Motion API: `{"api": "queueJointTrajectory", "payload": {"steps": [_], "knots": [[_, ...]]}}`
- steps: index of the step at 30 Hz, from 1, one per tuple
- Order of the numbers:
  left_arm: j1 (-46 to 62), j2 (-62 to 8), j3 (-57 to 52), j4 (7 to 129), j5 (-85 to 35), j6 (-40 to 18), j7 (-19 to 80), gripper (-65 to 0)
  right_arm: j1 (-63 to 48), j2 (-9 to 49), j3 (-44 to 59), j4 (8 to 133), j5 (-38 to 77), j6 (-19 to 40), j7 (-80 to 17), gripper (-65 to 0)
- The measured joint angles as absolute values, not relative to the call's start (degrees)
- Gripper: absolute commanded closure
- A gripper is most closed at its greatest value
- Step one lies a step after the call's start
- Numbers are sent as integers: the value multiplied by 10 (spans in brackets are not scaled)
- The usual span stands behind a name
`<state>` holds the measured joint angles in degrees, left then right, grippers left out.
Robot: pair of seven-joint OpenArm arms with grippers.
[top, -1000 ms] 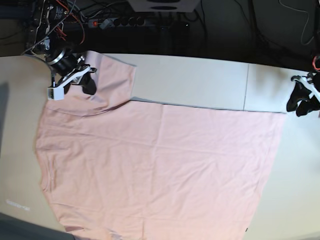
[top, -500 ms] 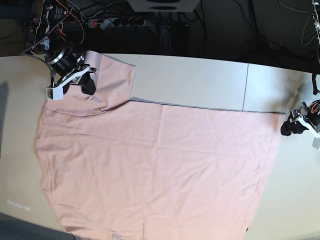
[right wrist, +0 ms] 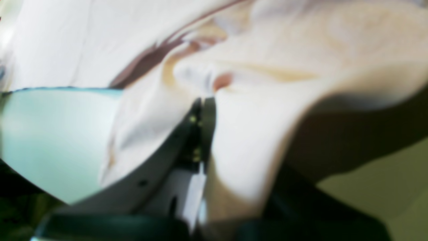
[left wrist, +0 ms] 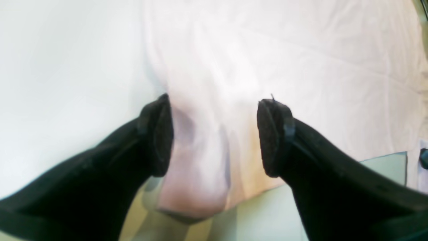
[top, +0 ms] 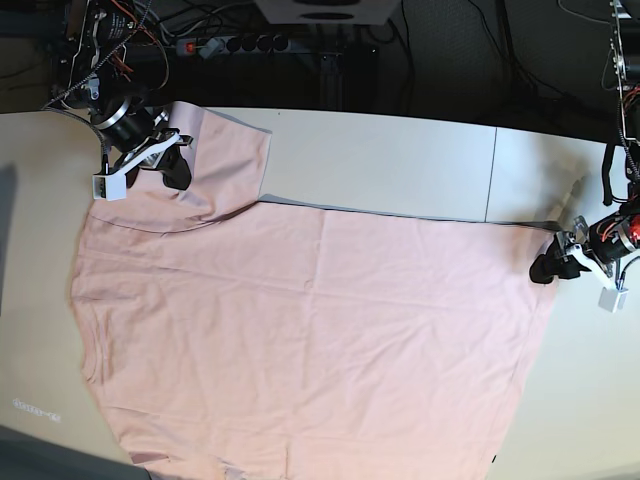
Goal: Fold the T-shirt properly
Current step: 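Grasp the hem corner of the shirt with the left gripper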
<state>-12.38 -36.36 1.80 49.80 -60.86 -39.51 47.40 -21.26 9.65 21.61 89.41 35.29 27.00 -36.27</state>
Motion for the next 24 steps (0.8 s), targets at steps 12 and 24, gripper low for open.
{"api": "queueJointTrajectory", "payload": {"steps": [12,24], "knots": [[-124,-359,19,498,-635,-396,487,-419,-213,96,216,894,353,270,-363,0],[-119,-352,22,496,-627,-397,489,0,-213,97,216,894,383,270,-382,0]]}}
